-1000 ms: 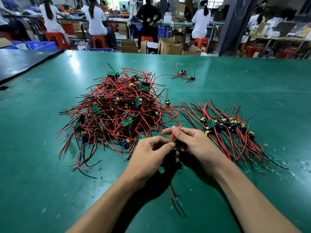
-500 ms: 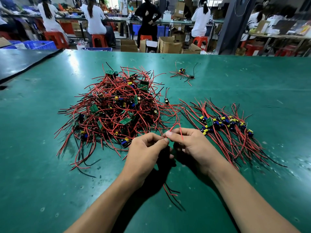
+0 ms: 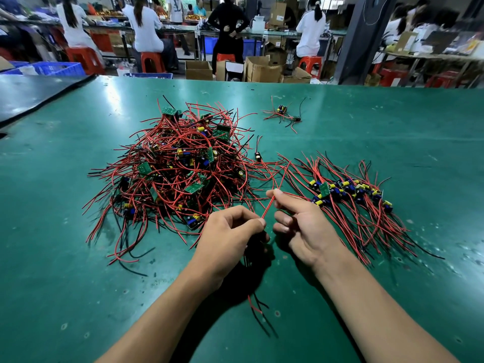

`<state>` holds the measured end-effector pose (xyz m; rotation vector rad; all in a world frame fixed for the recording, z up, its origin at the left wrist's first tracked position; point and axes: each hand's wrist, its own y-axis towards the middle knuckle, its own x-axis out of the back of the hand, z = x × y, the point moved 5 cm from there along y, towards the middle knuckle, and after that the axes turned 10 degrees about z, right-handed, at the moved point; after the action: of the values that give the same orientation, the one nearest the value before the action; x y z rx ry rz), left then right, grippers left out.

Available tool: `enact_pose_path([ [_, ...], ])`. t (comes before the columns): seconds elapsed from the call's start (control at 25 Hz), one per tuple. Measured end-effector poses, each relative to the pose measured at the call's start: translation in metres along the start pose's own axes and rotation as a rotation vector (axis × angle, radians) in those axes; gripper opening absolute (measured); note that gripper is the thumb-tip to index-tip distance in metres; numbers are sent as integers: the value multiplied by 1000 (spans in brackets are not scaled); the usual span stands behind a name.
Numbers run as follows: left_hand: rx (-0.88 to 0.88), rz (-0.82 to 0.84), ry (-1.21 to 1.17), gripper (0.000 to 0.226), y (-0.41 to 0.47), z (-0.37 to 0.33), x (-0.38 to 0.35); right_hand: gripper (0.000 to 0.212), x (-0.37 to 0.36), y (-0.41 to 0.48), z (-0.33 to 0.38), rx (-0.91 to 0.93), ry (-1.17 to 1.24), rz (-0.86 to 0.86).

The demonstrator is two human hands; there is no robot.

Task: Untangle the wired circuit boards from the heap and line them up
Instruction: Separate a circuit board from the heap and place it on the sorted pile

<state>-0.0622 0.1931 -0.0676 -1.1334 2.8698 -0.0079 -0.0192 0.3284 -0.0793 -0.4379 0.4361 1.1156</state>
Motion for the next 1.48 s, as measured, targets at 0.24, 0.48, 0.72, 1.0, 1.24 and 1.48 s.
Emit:
enact_pose_path([
  [0.24, -12, -56, -9, 13, -5, 2, -1, 12, -1, -9, 2, -69, -338, 167],
  [0.48, -2, -70, 32, 16, -3, 2, 0, 13, -5, -11, -3, -114, -417, 151],
  [0.72, -7, -74, 73, 17, -1, 2, 0, 14, -8, -6, -4, -78, -262, 62],
  [1.0, -11, -23, 97, 20, -1, 1, -2, 18, -3, -1, -1, -30, -62, -9],
  [1.24, 1, 28, 56, 23, 0, 0, -4, 23, -5, -2, 3, -33, 94, 45],
  [1.48, 27, 74, -2, 17, -1, -1, -5, 17, -3, -3, 7, 83, -103, 35],
])
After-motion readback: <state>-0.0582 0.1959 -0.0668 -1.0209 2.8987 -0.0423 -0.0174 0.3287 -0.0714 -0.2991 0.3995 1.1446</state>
